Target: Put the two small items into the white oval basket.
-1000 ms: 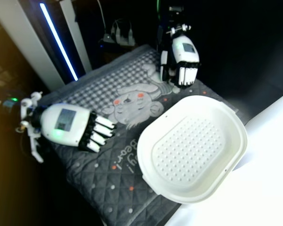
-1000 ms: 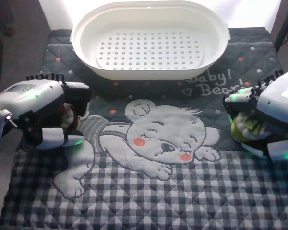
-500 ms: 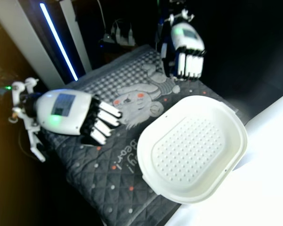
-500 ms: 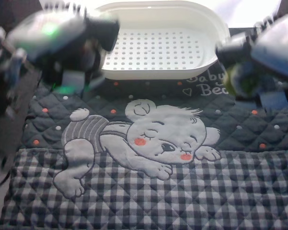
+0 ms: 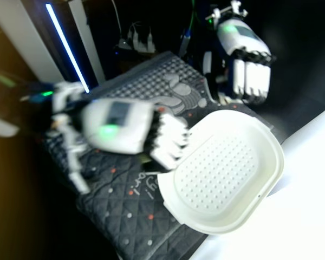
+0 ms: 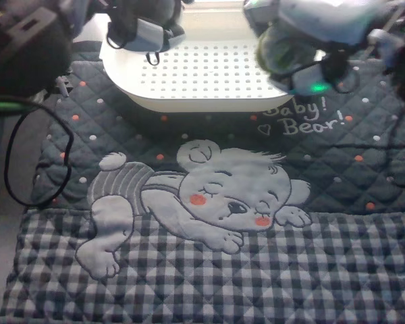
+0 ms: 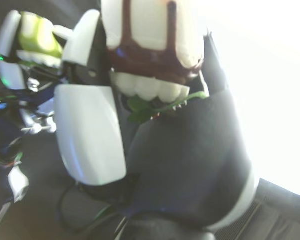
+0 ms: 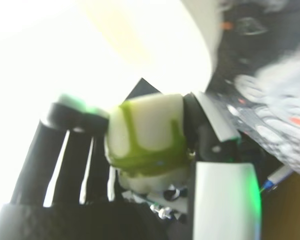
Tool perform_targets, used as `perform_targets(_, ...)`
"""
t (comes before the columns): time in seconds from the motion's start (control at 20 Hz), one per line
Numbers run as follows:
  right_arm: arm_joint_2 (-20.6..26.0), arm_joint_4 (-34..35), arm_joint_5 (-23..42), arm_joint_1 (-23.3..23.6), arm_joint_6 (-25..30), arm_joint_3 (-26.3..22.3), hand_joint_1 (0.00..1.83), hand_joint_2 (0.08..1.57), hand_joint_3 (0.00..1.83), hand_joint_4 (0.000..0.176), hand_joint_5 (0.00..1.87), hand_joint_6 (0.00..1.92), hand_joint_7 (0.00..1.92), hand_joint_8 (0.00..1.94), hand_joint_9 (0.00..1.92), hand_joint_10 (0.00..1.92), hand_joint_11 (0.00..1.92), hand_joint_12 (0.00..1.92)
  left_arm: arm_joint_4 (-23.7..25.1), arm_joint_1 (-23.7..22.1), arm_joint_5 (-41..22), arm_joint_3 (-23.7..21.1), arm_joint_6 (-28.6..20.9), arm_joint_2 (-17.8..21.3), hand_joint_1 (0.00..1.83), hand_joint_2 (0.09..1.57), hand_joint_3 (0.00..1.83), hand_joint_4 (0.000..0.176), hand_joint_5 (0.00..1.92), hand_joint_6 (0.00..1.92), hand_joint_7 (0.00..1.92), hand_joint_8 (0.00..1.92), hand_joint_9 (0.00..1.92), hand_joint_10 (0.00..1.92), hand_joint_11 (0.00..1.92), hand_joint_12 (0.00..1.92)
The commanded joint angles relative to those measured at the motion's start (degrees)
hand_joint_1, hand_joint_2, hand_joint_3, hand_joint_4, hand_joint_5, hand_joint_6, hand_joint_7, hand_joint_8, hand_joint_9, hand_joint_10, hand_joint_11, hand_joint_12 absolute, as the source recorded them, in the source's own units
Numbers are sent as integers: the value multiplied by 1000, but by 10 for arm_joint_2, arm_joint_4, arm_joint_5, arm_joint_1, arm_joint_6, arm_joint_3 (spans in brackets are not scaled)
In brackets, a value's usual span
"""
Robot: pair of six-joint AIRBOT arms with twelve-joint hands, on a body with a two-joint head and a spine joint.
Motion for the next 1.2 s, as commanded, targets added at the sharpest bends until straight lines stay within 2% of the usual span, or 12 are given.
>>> perform_targets(0.0,2,15,37,5,-4,16,1047,1053,740,30,541,1883,609,1870,758,1921,908,1921,-3,-12,-31,15,1,-2,1466,1049,560,0,487,1921,531,1778,583,1864,674,1921)
perform_targets(0.05,-4,21,34,5,-4,24,1027,1180,491,28,493,1866,557,1811,667,1921,805,1921,-4,-15,-19,25,1,-10,1308,1144,428,0,504,1785,523,1726,592,1824,673,1921)
perform_targets(0.1,-5,22,34,6,-4,25,928,1140,218,0,127,1459,162,1231,133,1429,160,1839,-7,-16,-12,33,3,-18,1232,1079,229,0,317,1501,276,1381,321,1678,399,1921)
perform_targets(0.2,-5,22,34,8,-4,24,660,1114,24,26,5,396,32,190,4,243,5,493,-29,-19,1,32,40,-20,888,1135,53,49,50,910,117,706,22,1004,16,1709)
perform_targets(0.25,-5,22,34,8,-4,23,529,1072,0,68,0,78,6,37,0,48,0,98,-39,-19,9,31,59,-20,772,1116,5,134,9,181,23,140,4,200,2,997)
perform_targets(0.3,-5,22,34,8,-4,21,454,1064,0,104,0,15,0,7,0,9,0,19,-44,-18,12,31,62,-20,704,1056,21,147,1,35,4,27,0,39,0,255)
perform_targets(0.45,-1,17,37,8,-4,6,437,1066,0,151,0,0,0,0,0,0,0,0,-48,-17,11,22,65,-8,660,961,0,161,0,0,0,0,0,0,0,0)
perform_targets(0.7,74,-13,68,8,-3,-67,367,1057,0,132,0,0,0,0,0,0,0,0,-46,-19,-39,-38,65,55,639,935,0,175,0,0,0,0,0,0,0,0)
perform_targets(0.9,174,-70,118,8,-3,-167,206,1067,6,176,0,0,0,0,0,0,0,0,-2,5,-162,-124,14,151,676,1018,20,176,0,0,0,0,0,0,0,0)
perform_targets(0.95,195,-77,122,8,-2,-187,216,1082,11,173,0,0,0,0,0,0,0,0,6,20,-192,-140,-6,172,661,1049,29,176,0,0,0,0,0,0,0,0)
perform_targets(1.0,224,-77,138,8,-2,-205,252,1110,9,169,0,0,0,0,0,0,0,412,9,38,-226,-156,-23,189,705,1086,16,156,0,0,0,0,0,0,0,0)
perform_targets(1.15,259,-78,151,7,-1,-238,283,1127,0,176,0,0,0,0,0,0,0,411,-14,140,-338,-200,-38,234,553,1056,0,175,0,0,0,0,0,0,0,0)
